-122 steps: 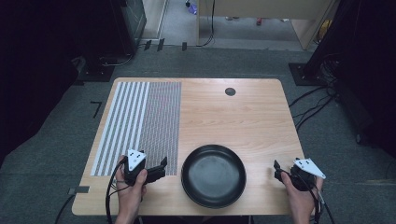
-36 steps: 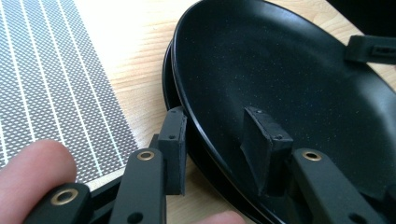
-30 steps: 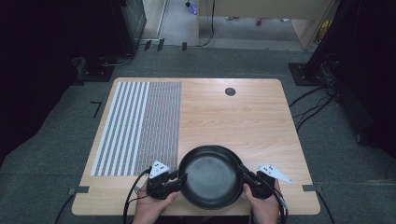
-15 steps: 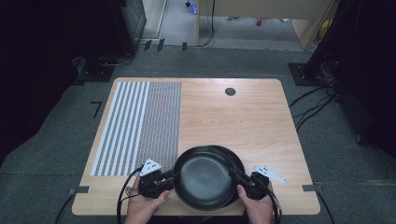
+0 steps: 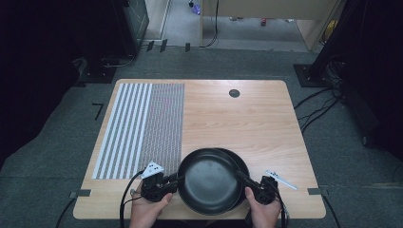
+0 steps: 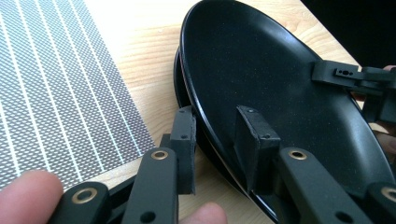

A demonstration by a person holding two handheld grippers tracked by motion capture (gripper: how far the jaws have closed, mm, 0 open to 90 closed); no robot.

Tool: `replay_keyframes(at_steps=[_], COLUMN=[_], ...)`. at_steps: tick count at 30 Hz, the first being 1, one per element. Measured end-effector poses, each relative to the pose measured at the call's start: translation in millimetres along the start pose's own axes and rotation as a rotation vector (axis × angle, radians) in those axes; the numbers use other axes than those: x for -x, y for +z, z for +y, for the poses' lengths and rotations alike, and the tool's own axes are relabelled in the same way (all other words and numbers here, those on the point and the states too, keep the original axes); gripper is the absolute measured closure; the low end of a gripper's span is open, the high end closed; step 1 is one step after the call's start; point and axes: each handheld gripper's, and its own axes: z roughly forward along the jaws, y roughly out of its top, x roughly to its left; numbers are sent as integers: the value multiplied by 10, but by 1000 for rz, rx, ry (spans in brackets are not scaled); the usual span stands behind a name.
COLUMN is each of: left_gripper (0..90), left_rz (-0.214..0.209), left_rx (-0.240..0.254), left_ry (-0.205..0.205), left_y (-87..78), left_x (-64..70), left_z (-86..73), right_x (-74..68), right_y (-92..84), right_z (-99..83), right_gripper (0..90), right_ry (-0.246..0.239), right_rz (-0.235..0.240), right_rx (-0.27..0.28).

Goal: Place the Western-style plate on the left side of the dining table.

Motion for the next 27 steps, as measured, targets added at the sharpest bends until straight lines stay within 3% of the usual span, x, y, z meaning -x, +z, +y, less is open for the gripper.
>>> replay_keyframes(at_steps=[5,15,27], left_gripper=[715,745,760], left_rz=[-31,-41,-37], left_rx=[6,13,31], left_ry=[-46,-42,-57], left_y=[-2,-11,-71], left_x=[-27,-23,-57], left_z=[-4,73,167], right_x=[0,-63,-151], right_y=[-16,-29,20], right_z=[0,88,161], right_gripper=[838,828,819], right_ry=[38,37,44], right_rz=[14,30,30], right_rx=[22,66,49])
